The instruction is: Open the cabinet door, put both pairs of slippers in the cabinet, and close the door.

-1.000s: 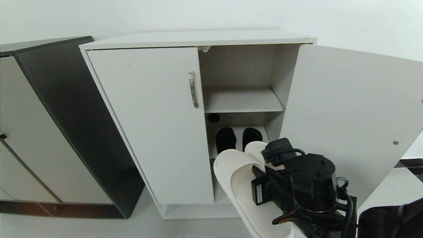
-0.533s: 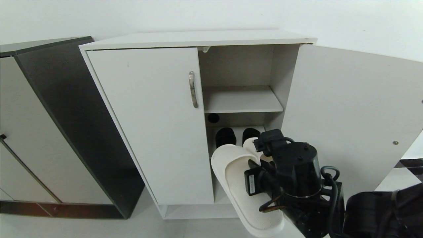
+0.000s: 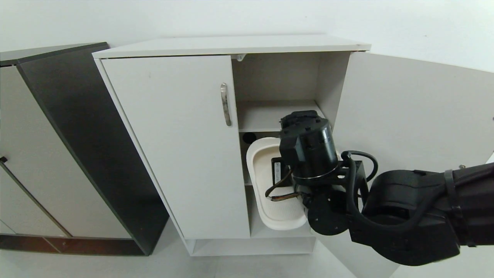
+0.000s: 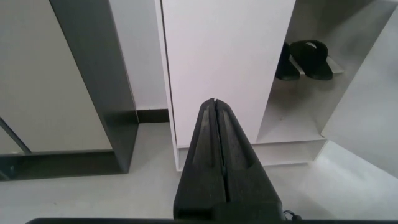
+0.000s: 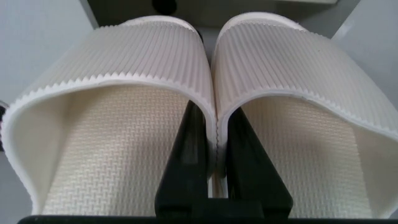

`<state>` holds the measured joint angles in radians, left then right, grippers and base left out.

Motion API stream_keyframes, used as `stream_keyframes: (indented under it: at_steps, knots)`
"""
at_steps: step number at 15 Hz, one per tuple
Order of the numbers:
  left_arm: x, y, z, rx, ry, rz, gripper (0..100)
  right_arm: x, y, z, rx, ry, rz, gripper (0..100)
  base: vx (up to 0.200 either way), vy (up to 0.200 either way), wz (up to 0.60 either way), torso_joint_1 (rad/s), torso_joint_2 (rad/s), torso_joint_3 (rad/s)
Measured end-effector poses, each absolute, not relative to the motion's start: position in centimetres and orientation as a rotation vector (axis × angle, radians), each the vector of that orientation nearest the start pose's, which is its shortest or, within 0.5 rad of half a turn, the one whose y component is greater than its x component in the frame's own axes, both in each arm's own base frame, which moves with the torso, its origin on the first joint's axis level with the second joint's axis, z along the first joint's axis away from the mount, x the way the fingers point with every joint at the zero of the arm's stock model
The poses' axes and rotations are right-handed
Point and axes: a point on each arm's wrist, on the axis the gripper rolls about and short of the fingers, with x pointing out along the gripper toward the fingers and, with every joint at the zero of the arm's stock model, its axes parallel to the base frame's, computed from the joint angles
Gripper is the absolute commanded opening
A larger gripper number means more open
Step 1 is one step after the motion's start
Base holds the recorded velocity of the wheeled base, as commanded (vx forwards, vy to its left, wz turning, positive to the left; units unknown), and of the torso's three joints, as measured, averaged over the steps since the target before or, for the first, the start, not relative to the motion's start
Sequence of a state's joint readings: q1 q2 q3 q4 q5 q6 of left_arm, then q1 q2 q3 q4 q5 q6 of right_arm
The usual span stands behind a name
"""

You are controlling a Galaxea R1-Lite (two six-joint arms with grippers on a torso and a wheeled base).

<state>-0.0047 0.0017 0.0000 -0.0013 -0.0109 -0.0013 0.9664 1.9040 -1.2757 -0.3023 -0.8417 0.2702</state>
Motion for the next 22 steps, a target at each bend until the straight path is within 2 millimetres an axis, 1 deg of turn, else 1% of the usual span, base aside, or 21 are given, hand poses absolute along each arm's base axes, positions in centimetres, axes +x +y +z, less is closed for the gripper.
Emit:
stream_keyframes:
  at_steps: [3,6,21,22]
  knots:
    - [-2.3,0.0,7.6,-0.001,0.001,-0.015,0,23.0,30.3,22.6,0.011,0.196,0.063,0,0.0,0.0,0.0,0.0,0.0,0.0]
    - [-2.3,0.0,7.6,0.0,0.001,-0.014,0,23.2,30.6,22.7,0.009,0.186,0.052,0,0.0,0.0,0.0,0.0,0.0,0.0]
    - [-2.3,0.0,7.6,-0.001,0.001,-0.016,0,23.6,30.5,22.6,0.013,0.187,0.043,0,0.2,0.0,0.0,0.004,0.0,0.002]
    - [-2.3,0.0,7.6,-0.001,0.0,-0.016,0,23.7,30.5,22.4,0.011,0.19,0.041,0,0.0,0.0,0.0,0.0,0.0,0.0]
